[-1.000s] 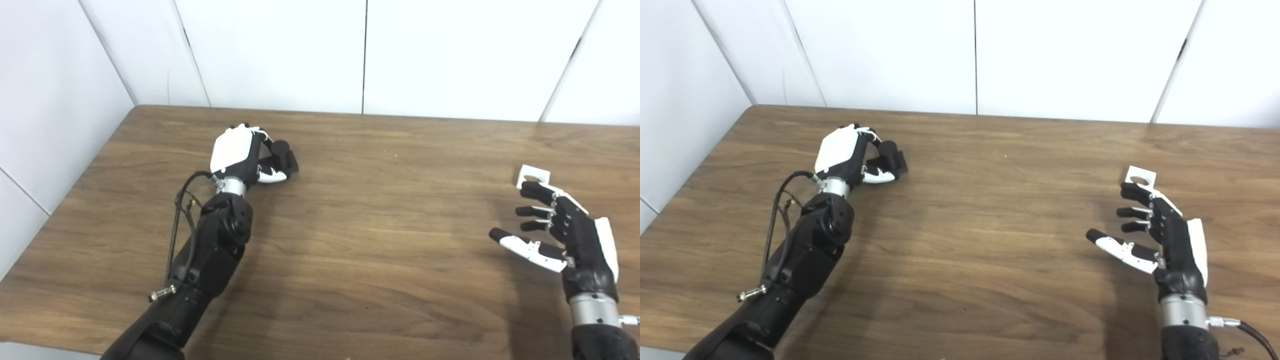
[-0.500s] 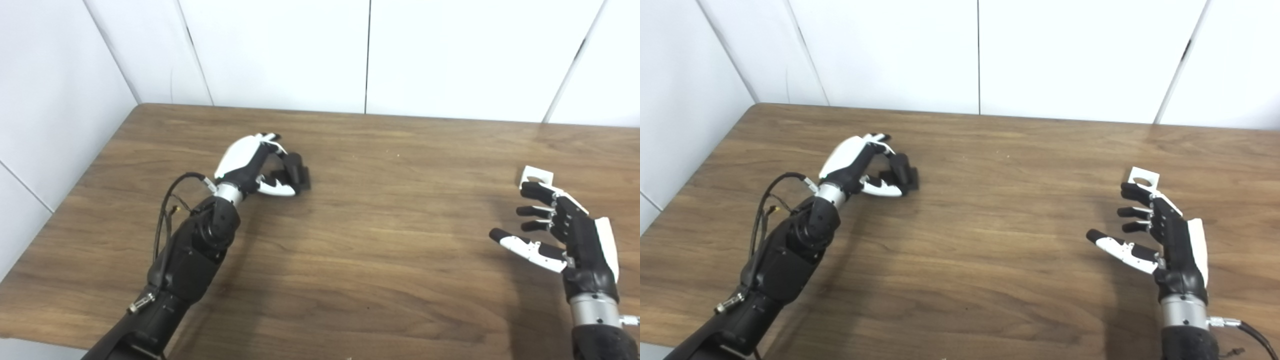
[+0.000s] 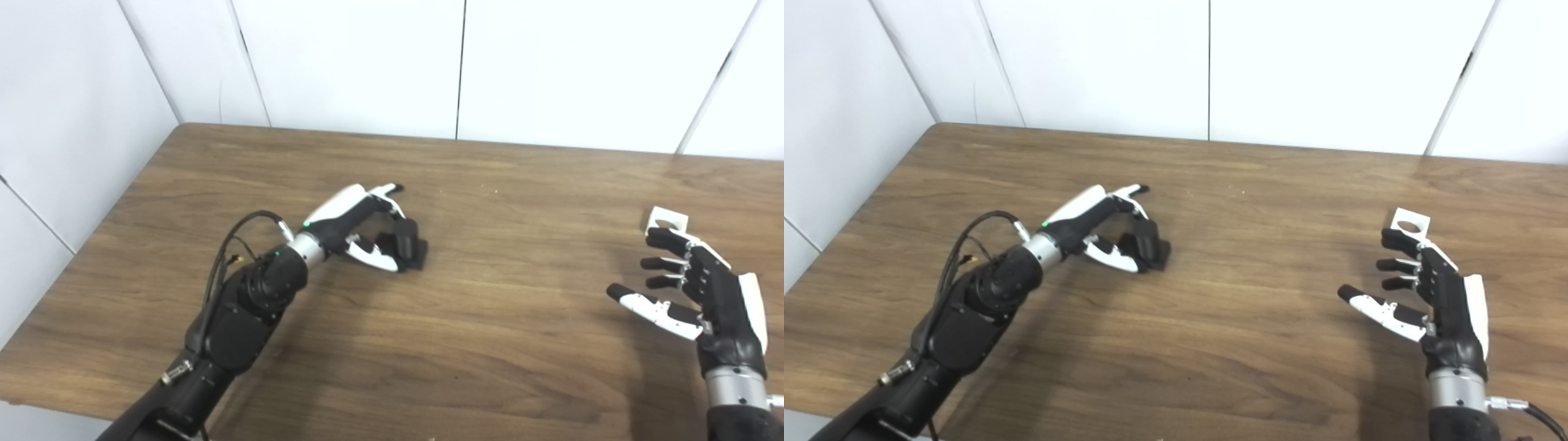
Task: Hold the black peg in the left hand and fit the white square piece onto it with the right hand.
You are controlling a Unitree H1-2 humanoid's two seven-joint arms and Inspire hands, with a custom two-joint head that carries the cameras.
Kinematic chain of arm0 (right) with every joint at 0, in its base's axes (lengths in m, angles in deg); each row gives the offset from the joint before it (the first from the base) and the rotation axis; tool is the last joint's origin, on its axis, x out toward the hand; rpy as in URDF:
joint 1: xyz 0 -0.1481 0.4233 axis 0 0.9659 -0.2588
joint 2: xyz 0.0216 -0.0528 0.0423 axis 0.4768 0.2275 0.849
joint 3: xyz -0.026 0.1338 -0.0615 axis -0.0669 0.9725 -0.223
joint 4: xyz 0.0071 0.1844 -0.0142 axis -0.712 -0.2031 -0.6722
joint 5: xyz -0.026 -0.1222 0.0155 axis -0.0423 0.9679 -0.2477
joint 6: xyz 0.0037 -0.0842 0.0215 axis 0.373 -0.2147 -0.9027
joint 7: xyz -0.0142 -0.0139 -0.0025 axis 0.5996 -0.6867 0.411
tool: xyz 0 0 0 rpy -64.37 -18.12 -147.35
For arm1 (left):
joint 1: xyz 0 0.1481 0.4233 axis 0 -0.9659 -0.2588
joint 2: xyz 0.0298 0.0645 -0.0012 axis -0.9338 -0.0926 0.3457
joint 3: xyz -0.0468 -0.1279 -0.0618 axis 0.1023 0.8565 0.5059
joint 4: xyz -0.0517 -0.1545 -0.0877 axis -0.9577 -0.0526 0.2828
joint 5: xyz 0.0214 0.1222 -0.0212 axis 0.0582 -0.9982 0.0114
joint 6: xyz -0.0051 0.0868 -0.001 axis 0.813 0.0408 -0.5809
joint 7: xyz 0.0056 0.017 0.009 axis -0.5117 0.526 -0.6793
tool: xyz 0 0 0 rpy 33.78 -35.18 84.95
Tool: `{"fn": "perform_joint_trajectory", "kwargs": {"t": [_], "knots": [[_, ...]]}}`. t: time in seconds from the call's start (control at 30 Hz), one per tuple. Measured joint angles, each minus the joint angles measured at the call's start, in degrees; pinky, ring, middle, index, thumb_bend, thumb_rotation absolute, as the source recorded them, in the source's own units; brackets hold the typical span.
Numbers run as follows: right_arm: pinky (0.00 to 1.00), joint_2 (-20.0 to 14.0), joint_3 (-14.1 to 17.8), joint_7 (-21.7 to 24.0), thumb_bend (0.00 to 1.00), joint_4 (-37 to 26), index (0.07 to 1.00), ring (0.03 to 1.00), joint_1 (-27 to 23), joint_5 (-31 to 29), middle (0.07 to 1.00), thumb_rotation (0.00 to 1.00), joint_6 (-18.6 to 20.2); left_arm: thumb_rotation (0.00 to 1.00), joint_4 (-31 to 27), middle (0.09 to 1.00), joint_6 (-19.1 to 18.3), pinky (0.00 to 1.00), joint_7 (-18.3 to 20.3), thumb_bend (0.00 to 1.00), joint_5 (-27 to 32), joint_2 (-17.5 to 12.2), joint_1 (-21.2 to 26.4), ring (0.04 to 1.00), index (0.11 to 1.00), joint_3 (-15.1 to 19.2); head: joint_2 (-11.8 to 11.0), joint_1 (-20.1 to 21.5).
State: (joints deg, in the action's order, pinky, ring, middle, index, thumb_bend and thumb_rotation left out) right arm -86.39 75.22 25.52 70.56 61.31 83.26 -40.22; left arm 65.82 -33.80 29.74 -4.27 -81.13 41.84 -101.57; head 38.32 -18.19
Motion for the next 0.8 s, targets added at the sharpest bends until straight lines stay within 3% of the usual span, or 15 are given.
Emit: {"fn": "perform_joint_trajectory", "kwargs": {"t": [0.17,0.8], "knots": [[0.54,0.0,0.0,0.0,0.65,0.0,0.726,0.644,0.0,0.0,0.747,0.00,0.0,0.08,-0.7,0.993,5.2,1.00,-2.9,0.52,-4.9,1.5,-0.2,1.000,0.490,-3.9,0.0,0.0],[0.54,-0.1,0.0,0.0,0.65,-0.1,0.729,0.646,0.0,-0.4,0.748,0.00,0.0,0.09,-0.7,1.000,10.0,1.00,-6.0,0.52,-6.0,6.9,-2.2,1.000,0.490,-8.1,0.4,0.6]]}}
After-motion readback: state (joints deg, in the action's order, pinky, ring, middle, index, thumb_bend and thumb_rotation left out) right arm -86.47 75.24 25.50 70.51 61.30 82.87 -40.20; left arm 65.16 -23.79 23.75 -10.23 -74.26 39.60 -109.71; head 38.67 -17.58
